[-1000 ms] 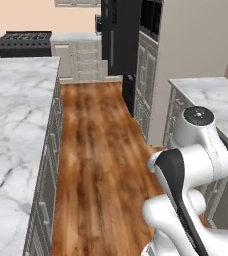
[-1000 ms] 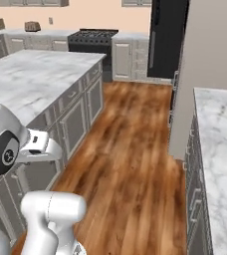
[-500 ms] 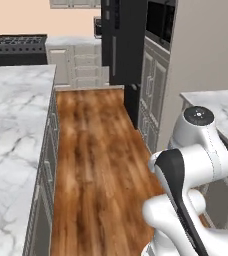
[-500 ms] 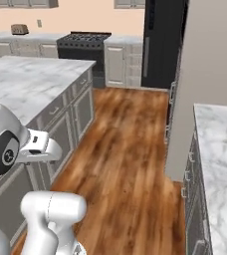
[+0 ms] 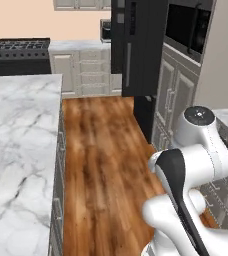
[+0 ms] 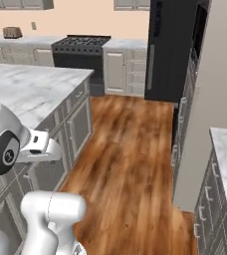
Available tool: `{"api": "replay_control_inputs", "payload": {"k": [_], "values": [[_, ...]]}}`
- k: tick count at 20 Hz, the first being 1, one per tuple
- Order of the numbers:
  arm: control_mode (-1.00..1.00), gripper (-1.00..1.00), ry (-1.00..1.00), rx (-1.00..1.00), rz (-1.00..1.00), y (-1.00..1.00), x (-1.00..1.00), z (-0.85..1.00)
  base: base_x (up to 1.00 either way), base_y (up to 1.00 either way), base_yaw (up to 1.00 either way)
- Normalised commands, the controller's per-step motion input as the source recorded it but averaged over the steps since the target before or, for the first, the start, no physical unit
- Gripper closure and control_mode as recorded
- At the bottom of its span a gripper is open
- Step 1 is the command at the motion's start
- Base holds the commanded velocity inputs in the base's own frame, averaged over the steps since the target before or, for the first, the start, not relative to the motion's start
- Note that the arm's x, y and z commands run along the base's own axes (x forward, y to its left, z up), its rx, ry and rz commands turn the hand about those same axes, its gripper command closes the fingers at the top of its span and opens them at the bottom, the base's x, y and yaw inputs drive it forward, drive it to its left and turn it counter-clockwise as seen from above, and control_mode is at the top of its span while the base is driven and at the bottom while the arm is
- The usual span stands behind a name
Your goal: Open the fridge, grab two sodas, and place both sodas inside the bowl with ice on the dining counter.
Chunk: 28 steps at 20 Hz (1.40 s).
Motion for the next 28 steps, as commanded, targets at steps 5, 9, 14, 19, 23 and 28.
{"api": "replay_control_inputs", "payload": {"k": [5,9,14,19,23,28], "values": [[1.0,-1.0,0.0,0.0,0.0,0.0,0.0,0.0,1.0,0.23,-0.01],[1.0,-1.0,0.0,0.0,0.0,0.0,0.0,0.0,1.0,0.15,-0.02],[1.0,-1.0,0.0,0.0,0.0,0.0,0.0,0.0,1.0,0.23,0.0],[1.0,-1.0,0.0,0.0,0.0,0.0,0.0,0.0,1.0,0.32,0.0],[1.0,-1.0,0.0,0.0,0.0,0.0,0.0,0.0,1.0,0.38,-0.01],[1.0,-1.0,0.0,0.0,0.0,0.0,0.0,0.0,1.0,0.2,-0.03]]}}
